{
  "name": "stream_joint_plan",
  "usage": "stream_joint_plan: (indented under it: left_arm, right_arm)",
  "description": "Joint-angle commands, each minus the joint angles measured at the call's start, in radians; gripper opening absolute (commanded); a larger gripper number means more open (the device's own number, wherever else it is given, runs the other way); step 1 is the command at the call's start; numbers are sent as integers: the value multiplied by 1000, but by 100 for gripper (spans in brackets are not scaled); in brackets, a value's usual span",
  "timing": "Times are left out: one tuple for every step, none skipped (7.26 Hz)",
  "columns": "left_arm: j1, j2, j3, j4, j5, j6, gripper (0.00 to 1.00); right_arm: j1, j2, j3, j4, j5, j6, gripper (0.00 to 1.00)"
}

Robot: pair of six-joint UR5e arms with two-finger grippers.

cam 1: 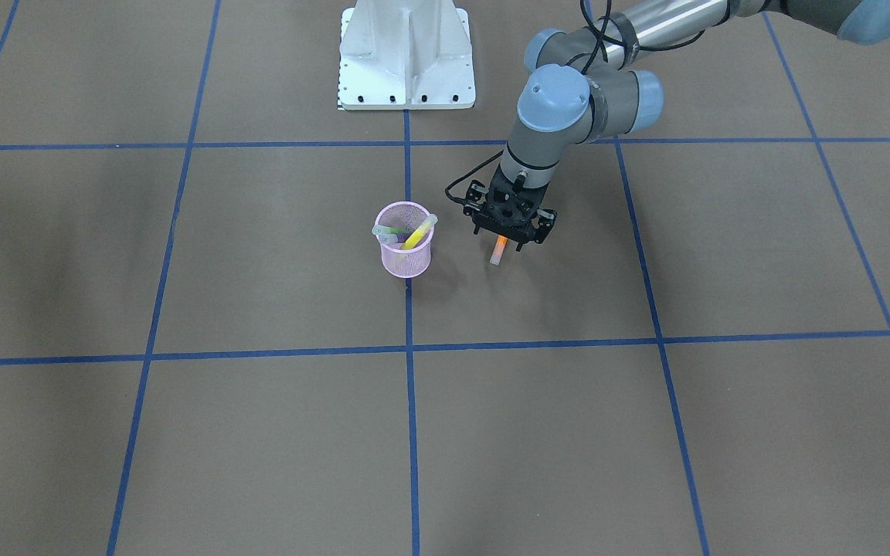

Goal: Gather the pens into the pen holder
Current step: 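Grasp the orange marker with the left gripper and lift it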

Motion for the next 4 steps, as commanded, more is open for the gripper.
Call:
stream_joint_plan:
  left_arm:
    - [0,1,6,-1,4,-5,48]
    - [0,3,6,0,4,-5,40]
    - [2,4,6,0,4,-5,32]
    - [2,8,6,0,4,-5,32]
  right_arm:
    - [4,-7,0,0,0,-11,100]
    - [4,-8,1,1,-1,-11,100]
    - [4,-10,1,1,-1,-11,100]
    - [4,-10,1,1,-1,-11,100]
